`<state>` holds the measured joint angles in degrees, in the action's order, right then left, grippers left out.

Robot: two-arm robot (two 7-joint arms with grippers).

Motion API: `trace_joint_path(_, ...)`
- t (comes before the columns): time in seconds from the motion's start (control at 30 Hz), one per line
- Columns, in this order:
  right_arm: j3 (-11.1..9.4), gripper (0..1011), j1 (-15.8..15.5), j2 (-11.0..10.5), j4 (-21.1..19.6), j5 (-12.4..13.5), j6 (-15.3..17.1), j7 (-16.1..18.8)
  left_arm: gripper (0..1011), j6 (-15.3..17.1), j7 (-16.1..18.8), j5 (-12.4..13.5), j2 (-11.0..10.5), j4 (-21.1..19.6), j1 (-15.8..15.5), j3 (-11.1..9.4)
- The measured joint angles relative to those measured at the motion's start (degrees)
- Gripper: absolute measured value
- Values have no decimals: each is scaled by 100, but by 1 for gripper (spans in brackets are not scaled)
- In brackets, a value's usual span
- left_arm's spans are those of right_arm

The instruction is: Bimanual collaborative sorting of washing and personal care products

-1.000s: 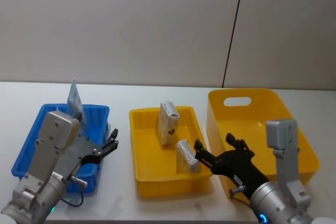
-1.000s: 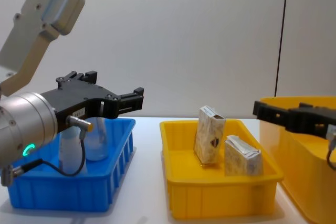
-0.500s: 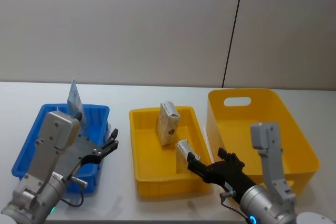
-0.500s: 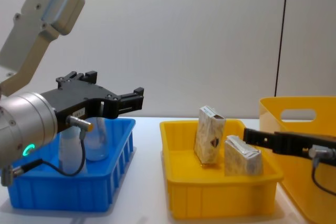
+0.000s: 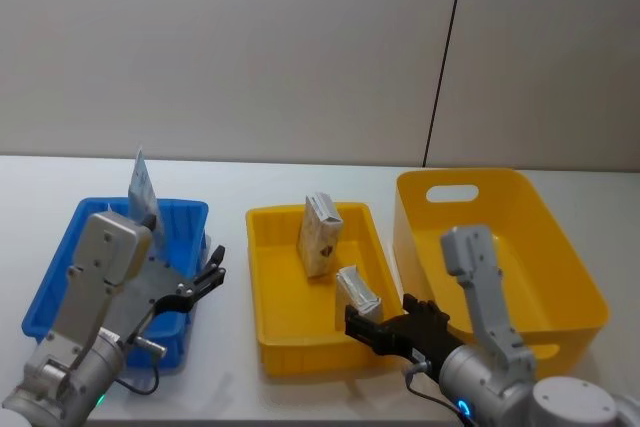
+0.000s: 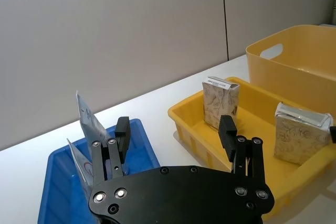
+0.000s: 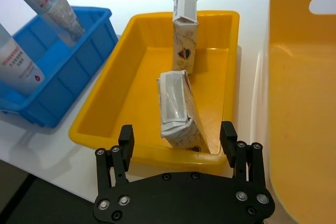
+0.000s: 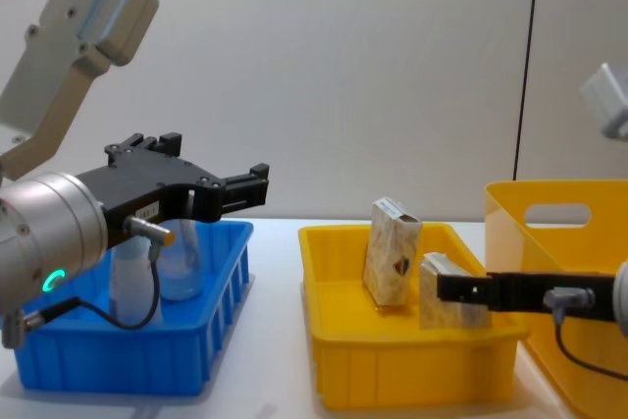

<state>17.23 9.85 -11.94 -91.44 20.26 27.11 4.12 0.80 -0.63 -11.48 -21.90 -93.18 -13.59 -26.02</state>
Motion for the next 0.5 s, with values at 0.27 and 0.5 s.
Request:
trace_joint_path(0.27, 70, 1002, 255, 36, 244, -78, 268, 10, 1001, 0, 0, 0, 0, 0, 0, 0)
trace_joint_path(0.5, 103, 1002, 470, 82, 534, -114, 350, 110, 1001, 0, 0, 0, 0, 0, 0, 0)
